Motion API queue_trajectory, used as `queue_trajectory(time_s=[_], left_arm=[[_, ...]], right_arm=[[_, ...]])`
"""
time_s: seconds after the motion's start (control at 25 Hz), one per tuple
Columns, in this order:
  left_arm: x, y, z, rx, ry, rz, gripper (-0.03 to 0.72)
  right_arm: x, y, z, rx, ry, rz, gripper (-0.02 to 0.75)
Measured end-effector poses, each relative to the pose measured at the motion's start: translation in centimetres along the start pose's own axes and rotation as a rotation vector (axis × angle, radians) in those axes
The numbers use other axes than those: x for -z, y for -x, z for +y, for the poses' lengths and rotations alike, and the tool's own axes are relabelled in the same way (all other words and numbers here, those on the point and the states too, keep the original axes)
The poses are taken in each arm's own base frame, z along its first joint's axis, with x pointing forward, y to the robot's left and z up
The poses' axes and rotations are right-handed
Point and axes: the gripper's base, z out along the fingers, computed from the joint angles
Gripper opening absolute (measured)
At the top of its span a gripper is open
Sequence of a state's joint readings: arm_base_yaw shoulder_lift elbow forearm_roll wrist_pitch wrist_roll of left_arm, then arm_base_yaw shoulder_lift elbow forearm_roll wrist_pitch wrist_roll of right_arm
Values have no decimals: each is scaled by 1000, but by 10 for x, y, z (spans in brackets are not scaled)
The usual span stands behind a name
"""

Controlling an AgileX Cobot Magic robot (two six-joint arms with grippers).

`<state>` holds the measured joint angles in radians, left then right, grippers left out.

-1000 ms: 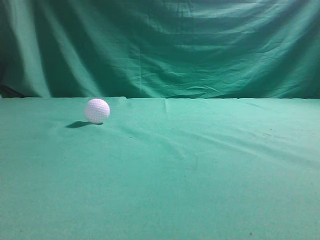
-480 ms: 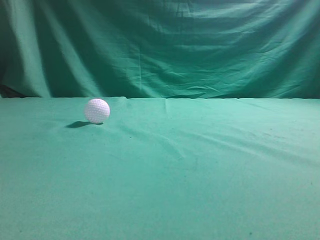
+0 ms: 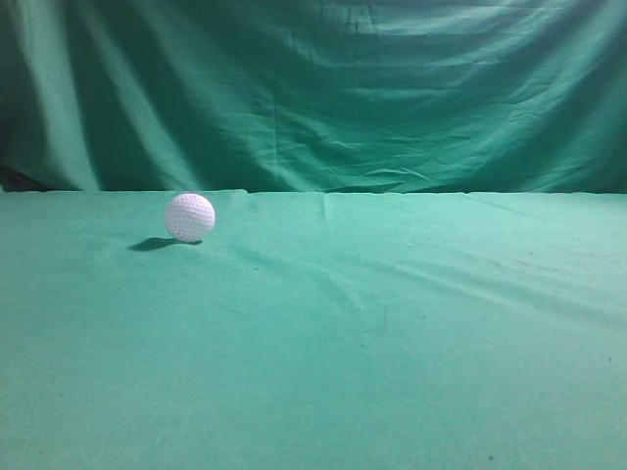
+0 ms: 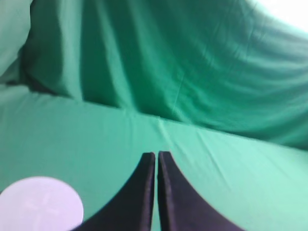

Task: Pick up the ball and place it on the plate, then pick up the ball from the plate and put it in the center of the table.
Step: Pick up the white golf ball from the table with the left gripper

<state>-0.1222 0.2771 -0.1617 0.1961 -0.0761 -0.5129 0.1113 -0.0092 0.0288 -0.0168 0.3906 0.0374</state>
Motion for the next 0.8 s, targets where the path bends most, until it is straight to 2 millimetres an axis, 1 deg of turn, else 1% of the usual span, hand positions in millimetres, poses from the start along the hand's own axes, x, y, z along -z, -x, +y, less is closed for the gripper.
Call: queue_trajectory(time_s=[0.2,0.32,0.44,0.6,0.68,0.8], left_arm=[[-23,-8,2,1,31,123,0],[-34,-14,3,61,39,165,0],[-45,-12,0,2,23,216,0],[-64,-4,-13,-151,-19,341,0],[-74,-9,-25,-225,-84,406,0],[-90,-22,-49,-277,-189,509,0]], right_arm=[[0,0,0,0,0,0,62],[0,0,0,0,0,-2,62],[0,0,0,0,0,-2,62],[0,0,0,0,0,-2,62],[0,0,0,0,0,-2,62],[0,0,0,0,0,-2,62]])
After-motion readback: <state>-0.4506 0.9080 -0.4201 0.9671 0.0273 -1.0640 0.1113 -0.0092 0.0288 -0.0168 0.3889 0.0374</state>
